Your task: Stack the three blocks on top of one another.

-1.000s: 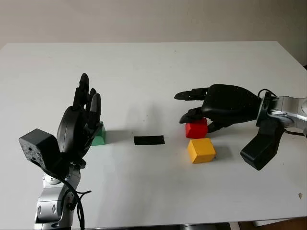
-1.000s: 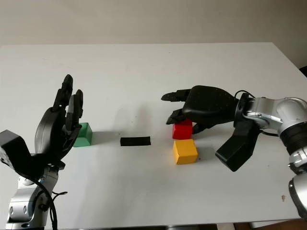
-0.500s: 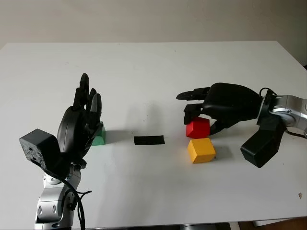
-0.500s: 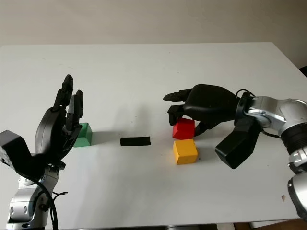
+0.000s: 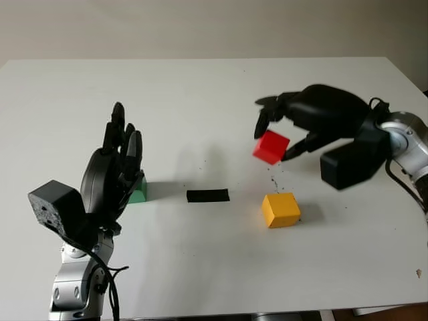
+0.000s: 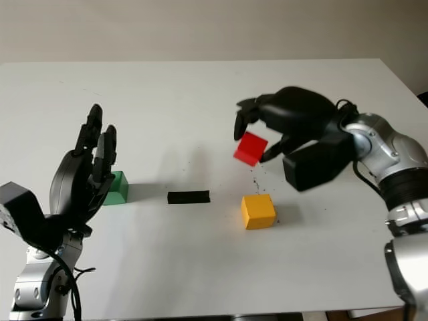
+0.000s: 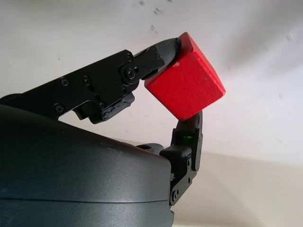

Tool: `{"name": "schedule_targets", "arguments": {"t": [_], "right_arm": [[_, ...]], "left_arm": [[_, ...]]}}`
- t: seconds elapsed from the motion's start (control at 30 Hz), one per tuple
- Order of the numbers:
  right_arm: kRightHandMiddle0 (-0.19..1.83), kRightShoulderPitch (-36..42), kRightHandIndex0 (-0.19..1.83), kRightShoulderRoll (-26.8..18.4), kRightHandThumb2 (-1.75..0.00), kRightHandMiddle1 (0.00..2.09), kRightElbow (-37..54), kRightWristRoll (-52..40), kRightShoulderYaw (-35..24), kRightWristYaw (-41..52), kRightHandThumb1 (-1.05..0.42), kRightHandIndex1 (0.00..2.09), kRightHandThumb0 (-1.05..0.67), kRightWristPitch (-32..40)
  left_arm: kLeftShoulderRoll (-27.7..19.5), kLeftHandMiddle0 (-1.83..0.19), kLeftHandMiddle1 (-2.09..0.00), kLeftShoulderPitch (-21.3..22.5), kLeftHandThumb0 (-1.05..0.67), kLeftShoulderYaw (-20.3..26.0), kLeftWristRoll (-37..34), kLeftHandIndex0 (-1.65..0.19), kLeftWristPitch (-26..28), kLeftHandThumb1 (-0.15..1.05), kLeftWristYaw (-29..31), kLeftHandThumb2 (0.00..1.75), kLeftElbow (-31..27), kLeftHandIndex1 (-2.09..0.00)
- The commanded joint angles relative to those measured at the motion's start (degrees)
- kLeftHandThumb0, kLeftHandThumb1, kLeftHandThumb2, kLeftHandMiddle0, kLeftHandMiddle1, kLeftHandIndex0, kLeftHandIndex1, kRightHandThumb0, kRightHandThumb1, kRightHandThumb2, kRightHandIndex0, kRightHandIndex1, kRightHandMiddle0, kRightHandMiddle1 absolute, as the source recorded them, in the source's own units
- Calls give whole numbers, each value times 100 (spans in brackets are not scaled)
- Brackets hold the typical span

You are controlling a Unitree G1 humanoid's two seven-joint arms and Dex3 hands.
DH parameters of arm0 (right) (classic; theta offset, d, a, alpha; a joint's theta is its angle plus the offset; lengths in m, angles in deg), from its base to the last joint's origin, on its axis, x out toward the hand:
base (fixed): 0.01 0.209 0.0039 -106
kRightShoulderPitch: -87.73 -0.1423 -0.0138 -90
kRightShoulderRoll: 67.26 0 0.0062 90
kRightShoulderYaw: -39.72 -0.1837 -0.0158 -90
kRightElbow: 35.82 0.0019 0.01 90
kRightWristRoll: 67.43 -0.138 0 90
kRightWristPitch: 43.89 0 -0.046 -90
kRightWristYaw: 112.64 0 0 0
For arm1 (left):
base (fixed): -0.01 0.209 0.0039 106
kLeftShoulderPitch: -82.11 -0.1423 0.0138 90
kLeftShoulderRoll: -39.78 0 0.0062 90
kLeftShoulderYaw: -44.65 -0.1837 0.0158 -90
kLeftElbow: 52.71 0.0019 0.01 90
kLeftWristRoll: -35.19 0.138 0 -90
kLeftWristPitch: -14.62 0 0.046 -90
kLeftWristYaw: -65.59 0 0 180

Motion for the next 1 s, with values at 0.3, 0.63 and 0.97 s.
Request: {"name": "schedule_targets", "arguments": {"t": [0.3,0.63,0.97], "right_arm": [[34,296,23,690,-6,136,1868,-1592,-641,1673,-97,3,-30,2701],[33,926,21,1177,-5,146,3666,-1803,-490,2283,-98,4,-40,5004],[25,1640,25,1410,-5,163,4619,-1663,-190,2287,-98,6,-38,5820]], "left_arm": [[28,17,-5,-73,-72,-39,43,18,-53,105,-44,55,-61,-5],[28,17,-6,-74,-72,-40,38,18,12,105,-94,54,-124,-5],[20,17,-5,-43,-73,-53,42,19,63,105,-129,54,-172,-5]]}}
